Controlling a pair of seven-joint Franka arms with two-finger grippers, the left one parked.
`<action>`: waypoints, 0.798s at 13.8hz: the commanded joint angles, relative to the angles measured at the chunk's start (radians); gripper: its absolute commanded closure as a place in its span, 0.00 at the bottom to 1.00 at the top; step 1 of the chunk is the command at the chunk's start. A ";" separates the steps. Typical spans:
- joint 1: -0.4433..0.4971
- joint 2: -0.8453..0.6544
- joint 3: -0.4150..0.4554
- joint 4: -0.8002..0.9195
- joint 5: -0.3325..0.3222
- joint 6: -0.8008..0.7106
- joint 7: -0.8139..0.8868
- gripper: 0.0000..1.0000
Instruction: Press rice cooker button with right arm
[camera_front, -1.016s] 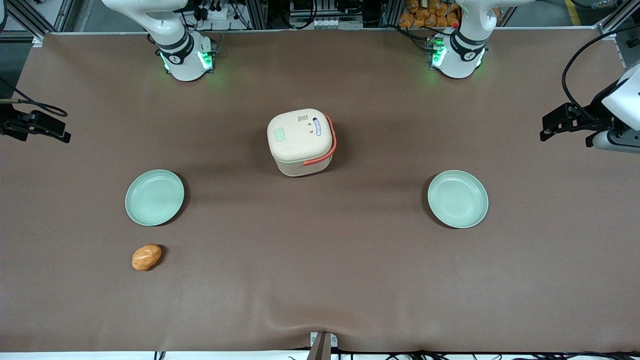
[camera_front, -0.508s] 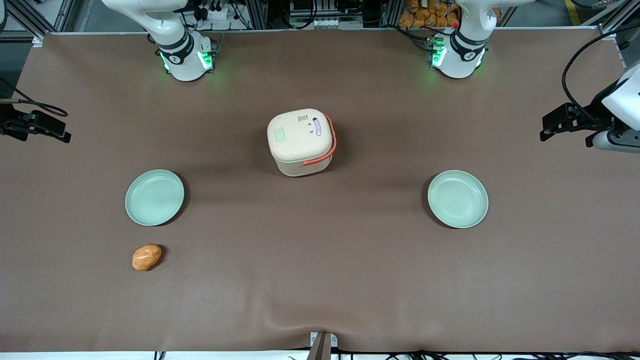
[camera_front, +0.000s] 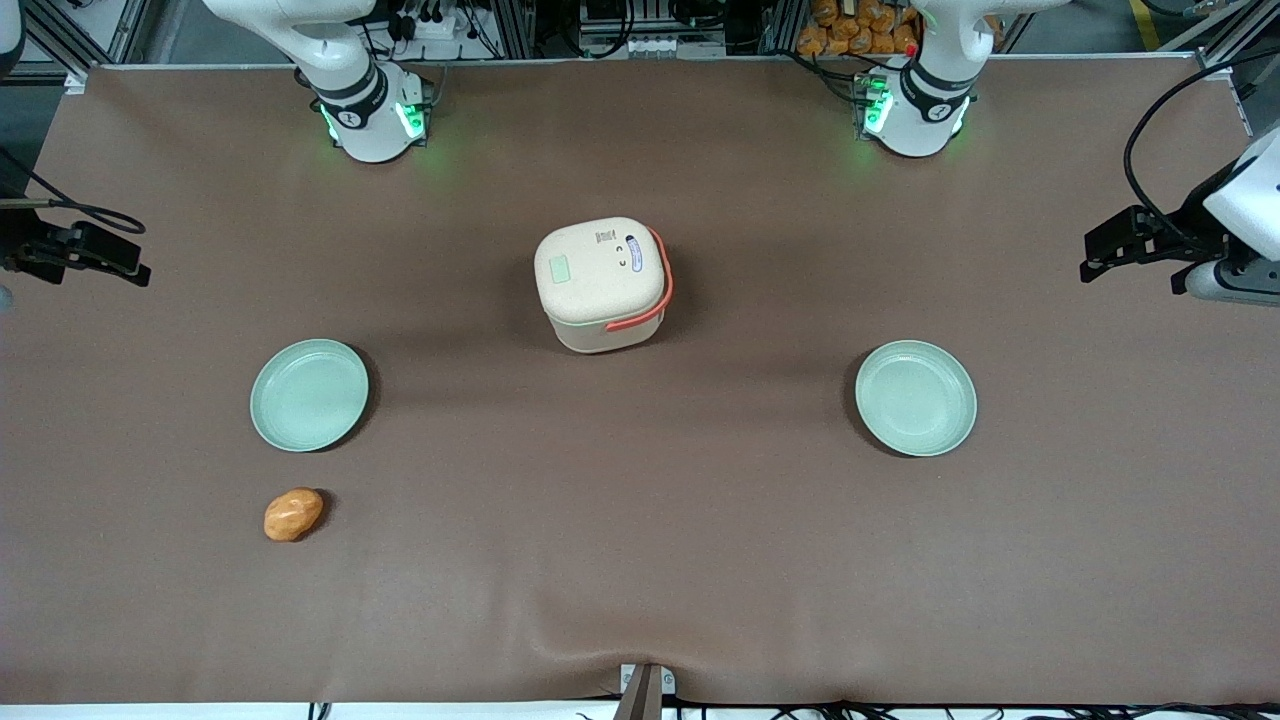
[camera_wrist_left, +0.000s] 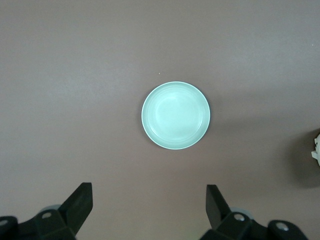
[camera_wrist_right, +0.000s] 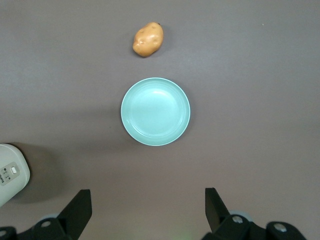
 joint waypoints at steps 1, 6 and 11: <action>0.016 -0.007 0.004 -0.008 -0.015 0.004 -0.011 0.00; 0.100 0.001 0.007 -0.002 0.000 0.003 -0.007 0.00; 0.310 0.019 0.007 -0.007 0.008 0.006 0.045 0.00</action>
